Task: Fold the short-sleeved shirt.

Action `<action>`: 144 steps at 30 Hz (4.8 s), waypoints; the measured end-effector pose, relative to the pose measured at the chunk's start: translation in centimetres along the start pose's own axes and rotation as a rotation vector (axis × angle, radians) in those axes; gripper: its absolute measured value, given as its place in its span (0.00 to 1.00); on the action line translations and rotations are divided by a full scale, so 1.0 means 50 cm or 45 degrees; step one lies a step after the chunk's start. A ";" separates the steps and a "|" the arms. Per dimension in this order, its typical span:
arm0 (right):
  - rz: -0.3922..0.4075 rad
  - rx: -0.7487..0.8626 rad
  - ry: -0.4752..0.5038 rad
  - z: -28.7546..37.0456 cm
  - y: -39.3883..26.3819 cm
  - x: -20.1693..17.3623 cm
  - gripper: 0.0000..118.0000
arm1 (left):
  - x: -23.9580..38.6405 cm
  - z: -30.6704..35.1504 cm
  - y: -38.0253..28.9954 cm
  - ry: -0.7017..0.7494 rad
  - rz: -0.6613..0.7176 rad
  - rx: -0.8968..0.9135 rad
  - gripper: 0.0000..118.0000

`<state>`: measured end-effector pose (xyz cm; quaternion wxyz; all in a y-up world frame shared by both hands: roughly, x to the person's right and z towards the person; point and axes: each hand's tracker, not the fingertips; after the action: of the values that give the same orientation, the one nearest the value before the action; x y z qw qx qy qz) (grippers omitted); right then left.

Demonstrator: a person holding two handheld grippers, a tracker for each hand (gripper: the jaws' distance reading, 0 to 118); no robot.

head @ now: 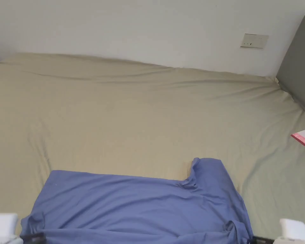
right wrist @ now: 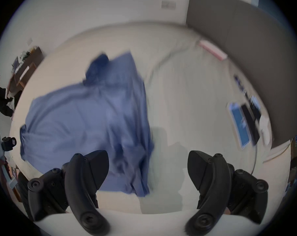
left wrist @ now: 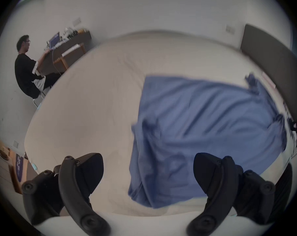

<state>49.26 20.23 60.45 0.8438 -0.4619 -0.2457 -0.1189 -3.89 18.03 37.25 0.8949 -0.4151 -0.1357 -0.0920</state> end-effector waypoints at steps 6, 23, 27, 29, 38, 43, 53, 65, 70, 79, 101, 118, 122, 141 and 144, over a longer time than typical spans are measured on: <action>0.161 0.525 0.019 0.194 0.119 -0.074 0.85 | 0.040 0.161 0.151 -0.089 0.054 0.491 0.91; 0.423 1.064 0.100 0.380 0.176 -0.333 0.02 | 0.225 0.355 0.265 0.027 -0.145 1.098 0.00; 0.448 1.072 0.054 0.352 0.181 -0.345 0.02 | 0.232 0.327 0.264 0.008 -0.154 1.051 0.00; 0.474 1.055 0.031 0.332 0.181 -0.351 0.02 | 0.230 0.297 0.264 0.010 -0.183 1.000 0.00; 0.452 0.853 0.009 0.207 0.185 -0.310 0.02 | 0.137 -0.033 0.233 -0.080 -0.148 0.347 0.00; 0.420 0.741 -0.042 0.148 0.191 -0.264 0.02 | 0.061 -0.255 0.234 -0.024 -0.093 0.030 1.00; 0.349 0.574 -0.138 0.070 0.208 -0.185 0.02 | 0.032 -0.439 0.288 0.019 -0.042 -0.063 0.62; 0.274 0.384 -0.050 -0.024 0.274 -0.131 0.02 | 0.091 -0.318 0.292 -0.024 -0.154 0.046 0.00; 0.237 0.095 0.021 -0.160 0.309 -0.103 0.89 | 0.084 -0.218 0.311 -0.025 -0.178 0.170 0.00; 0.155 -0.202 -0.058 -0.377 0.295 -0.055 0.87 | 0.093 -0.173 0.282 -0.003 -0.234 0.184 0.00; 0.583 0.038 0.184 -0.049 0.311 -0.045 0.02 | 0.040 -0.010 0.257 -0.002 -0.204 0.199 0.00; 0.816 -0.406 0.340 0.016 0.030 -0.005 0.02 | -0.015 0.005 0.010 -0.032 -0.360 -0.198 0.00; 0.799 -0.503 0.356 0.001 -0.001 -0.003 0.02 | -0.019 -0.004 -0.022 -0.045 -0.423 -0.275 0.00; 0.822 -0.646 0.234 -0.124 -0.005 -0.020 0.55 | -0.046 -0.097 -0.030 0.050 -0.531 -0.377 0.89; 0.827 -0.449 0.162 -0.049 0.060 -0.027 0.97 | -0.056 -0.047 0.021 -0.064 -0.344 -0.228 0.95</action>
<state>50.15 19.76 56.48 0.7586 -0.6458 -0.0093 0.0860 -5.85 17.04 34.12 0.8301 -0.4734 -0.2040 -0.2128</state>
